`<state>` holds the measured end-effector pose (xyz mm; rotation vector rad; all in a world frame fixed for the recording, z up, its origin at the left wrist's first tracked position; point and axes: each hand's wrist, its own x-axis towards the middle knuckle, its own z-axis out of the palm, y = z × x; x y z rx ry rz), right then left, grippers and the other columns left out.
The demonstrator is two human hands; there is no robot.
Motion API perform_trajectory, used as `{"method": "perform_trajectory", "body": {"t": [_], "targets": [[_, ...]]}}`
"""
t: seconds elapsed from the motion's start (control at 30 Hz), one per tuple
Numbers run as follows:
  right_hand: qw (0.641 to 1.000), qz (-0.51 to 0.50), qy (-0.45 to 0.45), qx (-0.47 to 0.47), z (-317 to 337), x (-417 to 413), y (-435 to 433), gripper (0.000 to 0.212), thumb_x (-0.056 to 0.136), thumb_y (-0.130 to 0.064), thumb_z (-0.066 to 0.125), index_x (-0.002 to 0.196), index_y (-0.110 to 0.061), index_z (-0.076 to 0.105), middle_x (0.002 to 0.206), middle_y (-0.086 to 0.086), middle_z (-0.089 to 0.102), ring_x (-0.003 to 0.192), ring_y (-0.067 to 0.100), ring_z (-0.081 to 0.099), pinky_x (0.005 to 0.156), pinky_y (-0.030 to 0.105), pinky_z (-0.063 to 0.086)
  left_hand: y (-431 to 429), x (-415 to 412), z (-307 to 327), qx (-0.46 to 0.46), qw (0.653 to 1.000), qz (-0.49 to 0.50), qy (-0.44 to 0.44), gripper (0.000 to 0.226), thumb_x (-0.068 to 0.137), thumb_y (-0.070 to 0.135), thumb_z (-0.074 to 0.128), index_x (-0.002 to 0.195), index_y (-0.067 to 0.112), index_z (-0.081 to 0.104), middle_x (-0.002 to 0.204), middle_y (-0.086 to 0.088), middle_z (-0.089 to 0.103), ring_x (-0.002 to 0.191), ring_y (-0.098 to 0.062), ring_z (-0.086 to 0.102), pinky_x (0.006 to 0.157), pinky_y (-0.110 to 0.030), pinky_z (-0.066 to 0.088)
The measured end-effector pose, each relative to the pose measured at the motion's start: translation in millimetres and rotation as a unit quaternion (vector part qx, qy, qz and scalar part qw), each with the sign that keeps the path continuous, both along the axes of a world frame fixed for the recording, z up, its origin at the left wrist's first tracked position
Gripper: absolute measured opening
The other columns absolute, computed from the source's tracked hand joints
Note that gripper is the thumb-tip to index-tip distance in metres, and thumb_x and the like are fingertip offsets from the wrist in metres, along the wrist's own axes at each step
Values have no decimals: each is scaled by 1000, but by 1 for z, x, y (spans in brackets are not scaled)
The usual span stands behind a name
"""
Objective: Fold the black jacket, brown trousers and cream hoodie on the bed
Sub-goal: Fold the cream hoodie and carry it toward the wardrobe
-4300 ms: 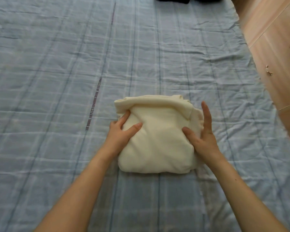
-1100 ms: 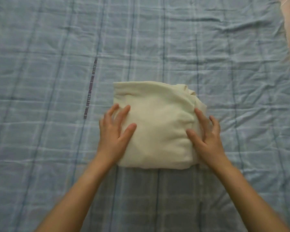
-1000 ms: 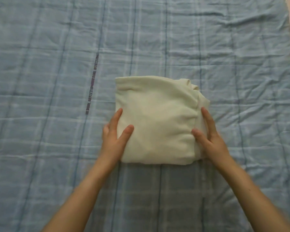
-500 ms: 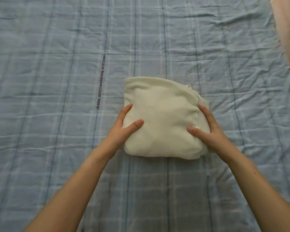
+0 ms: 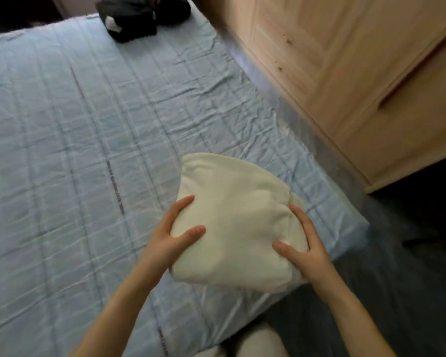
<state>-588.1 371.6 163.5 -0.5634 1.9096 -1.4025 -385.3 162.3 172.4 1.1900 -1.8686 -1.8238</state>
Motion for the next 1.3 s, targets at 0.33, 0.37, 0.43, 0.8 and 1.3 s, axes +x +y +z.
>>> {"method": "perform_trajectory", "body": {"t": [0.33, 0.37, 0.43, 0.8, 1.3], "targets": [[974, -199, 80, -68, 122, 13, 142, 79, 67, -31, 80, 135, -49, 44, 124, -49, 47, 111, -26, 46, 85, -2, 40, 80, -82, 122, -44, 977, -192, 78, 68, 57, 62, 72, 122, 56, 55, 128, 16, 60, 111, -4, 60, 93, -29, 50], [971, -215, 83, -71, 125, 8, 160, 79, 68, -31, 81, 136, -49, 45, 123, -50, 47, 111, -26, 47, 82, -2, 41, 94, -96, 126, -46, 974, -206, 84, 68, 57, 61, 73, 123, 55, 56, 129, 15, 60, 112, -5, 60, 94, -30, 49], [963, -244, 82, -77, 129, -7, 197, 79, 71, -30, 84, 138, -50, 46, 123, -51, 47, 110, -26, 48, 79, -3, 41, 125, -123, 130, -45, 967, -234, 91, 69, 56, 61, 72, 123, 54, 56, 128, 18, 59, 112, -3, 59, 93, -28, 49], [953, -281, 99, -57, 151, -151, 394, 78, 64, -46, 80, 131, -63, 45, 131, -42, 46, 110, -22, 49, 76, 0, 45, 313, -299, 135, -58, 950, -292, 92, 67, 60, 73, 66, 123, 65, 48, 128, 35, 47, 111, 11, 51, 83, -12, 42], [986, -129, 84, -57, 127, -449, 360, 79, 74, -39, 80, 141, -54, 41, 124, -52, 44, 112, -27, 44, 80, 5, 45, 305, -512, 108, -79, 983, -145, 82, 65, 61, 68, 69, 123, 59, 52, 127, 26, 55, 108, 9, 55, 84, -13, 45]]}}
